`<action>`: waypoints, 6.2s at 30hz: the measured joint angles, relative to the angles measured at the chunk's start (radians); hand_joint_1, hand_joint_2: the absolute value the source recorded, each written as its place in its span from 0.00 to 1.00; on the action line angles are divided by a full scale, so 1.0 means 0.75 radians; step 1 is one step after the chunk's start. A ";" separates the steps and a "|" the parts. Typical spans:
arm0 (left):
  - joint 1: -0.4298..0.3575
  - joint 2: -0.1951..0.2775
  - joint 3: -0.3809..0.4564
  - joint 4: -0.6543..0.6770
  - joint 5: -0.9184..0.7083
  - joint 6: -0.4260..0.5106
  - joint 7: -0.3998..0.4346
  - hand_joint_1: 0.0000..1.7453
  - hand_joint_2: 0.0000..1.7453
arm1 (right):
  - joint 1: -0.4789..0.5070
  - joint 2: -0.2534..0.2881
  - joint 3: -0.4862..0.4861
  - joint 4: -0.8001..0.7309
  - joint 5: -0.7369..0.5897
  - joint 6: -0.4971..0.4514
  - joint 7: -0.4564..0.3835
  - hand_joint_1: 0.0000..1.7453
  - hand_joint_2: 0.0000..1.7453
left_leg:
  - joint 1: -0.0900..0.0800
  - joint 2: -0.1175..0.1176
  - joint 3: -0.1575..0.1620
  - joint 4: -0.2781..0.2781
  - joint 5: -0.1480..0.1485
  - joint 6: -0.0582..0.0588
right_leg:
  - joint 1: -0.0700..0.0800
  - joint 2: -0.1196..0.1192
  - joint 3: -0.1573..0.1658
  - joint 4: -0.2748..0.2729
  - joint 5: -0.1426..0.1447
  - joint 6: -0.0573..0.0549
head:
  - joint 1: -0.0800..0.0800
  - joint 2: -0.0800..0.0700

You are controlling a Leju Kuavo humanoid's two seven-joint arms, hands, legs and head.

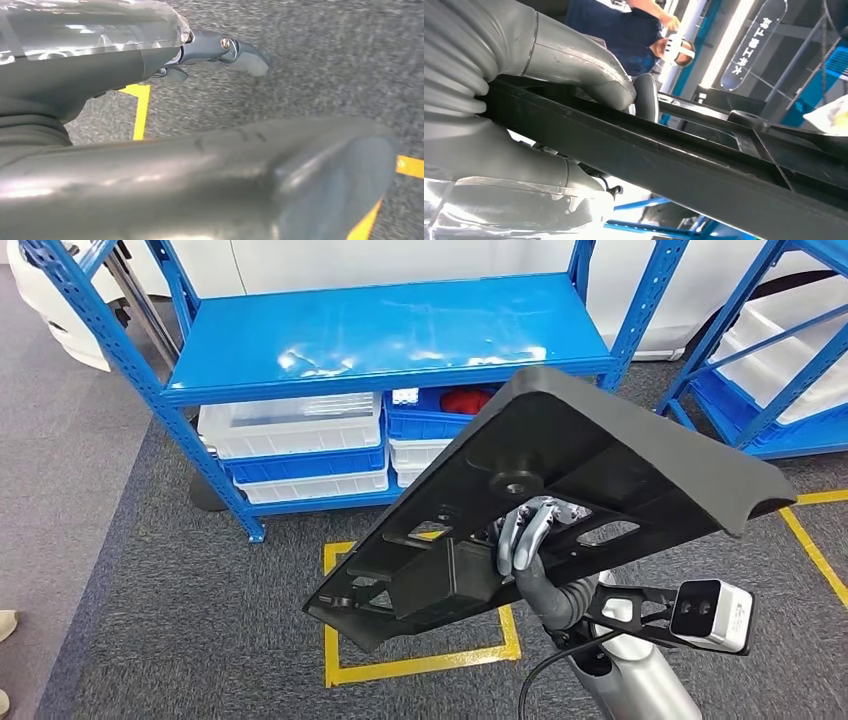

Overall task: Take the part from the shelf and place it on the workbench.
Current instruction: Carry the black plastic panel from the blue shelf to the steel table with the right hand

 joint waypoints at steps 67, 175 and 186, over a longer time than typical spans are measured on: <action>-0.008 0.025 0.043 -0.001 -0.045 -0.002 0.047 0.00 0.00 | 0.161 0.059 -0.063 -0.108 0.211 0.039 -0.007 1.00 1.00 | -0.008 -0.078 0.112 -0.269 0.030 0.045 | -0.007 0.138 0.011 0.021 -0.008 0.038 | 0.000 0.000; 0.005 0.118 0.029 0.011 -0.188 -0.044 -0.087 0.00 0.00 | 0.198 0.006 -0.487 0.092 0.100 -0.052 -0.003 1.00 1.00 | -0.003 0.122 0.093 -0.253 0.009 0.007 | 0.000 -0.031 0.042 0.007 -0.063 0.023 | 0.000 0.000; -0.002 0.123 0.029 0.012 -0.187 -0.050 -0.086 0.00 0.00 | 0.233 0.037 -0.488 0.014 0.144 -0.057 0.014 1.00 1.00 | 0.006 -0.105 0.045 -0.212 0.031 0.019 | -0.001 0.154 0.040 0.019 -0.061 0.011 | 0.000 0.000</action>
